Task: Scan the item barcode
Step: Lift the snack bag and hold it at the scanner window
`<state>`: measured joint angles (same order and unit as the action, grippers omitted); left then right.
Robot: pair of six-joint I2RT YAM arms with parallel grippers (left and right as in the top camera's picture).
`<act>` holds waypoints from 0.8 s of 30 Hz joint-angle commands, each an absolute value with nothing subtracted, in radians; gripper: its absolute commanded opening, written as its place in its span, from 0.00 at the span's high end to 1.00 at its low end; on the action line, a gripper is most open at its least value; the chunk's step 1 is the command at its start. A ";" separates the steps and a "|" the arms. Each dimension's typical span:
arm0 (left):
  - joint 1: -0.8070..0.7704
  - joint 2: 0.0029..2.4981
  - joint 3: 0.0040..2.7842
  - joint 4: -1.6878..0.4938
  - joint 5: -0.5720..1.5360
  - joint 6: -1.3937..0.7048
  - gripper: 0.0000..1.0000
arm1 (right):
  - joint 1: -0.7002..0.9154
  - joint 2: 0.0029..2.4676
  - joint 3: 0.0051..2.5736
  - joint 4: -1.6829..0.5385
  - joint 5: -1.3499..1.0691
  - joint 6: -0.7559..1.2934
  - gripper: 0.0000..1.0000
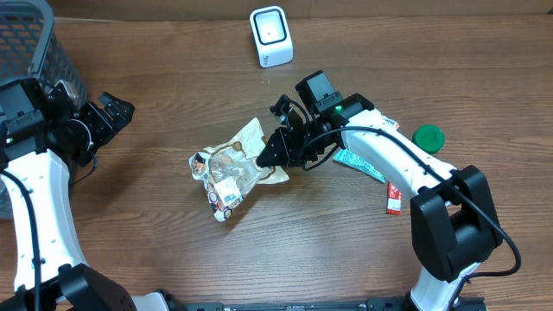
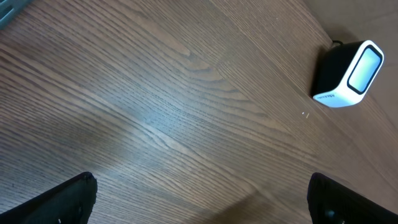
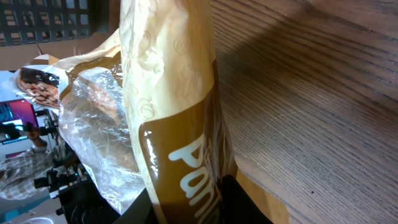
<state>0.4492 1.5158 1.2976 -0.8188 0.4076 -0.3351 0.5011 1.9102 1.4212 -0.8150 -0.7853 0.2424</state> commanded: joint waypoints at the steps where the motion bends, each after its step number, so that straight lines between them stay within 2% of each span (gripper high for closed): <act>1: 0.450 1.500 1.304 -0.818 0.408 -0.340 0.01 | 0.495 1.885 1.441 -0.813 -0.812 0.235 0.96; 15: 0.451 1.500 1.304 -0.818 0.408 -0.340 0.00 | 0.482 1.885 1.455 -0.693 -0.799 0.242 0.96; 19: 0.451 1.500 1.304 -0.818 0.408 -0.340 0.01 | 0.454 1.885 1.539 -0.671 -0.658 0.322 0.96; 24: 0.451 1.500 1.304 -0.818 0.408 -0.340 0.01 | 0.447 1.885 1.726 -0.728 -0.470 0.307 0.96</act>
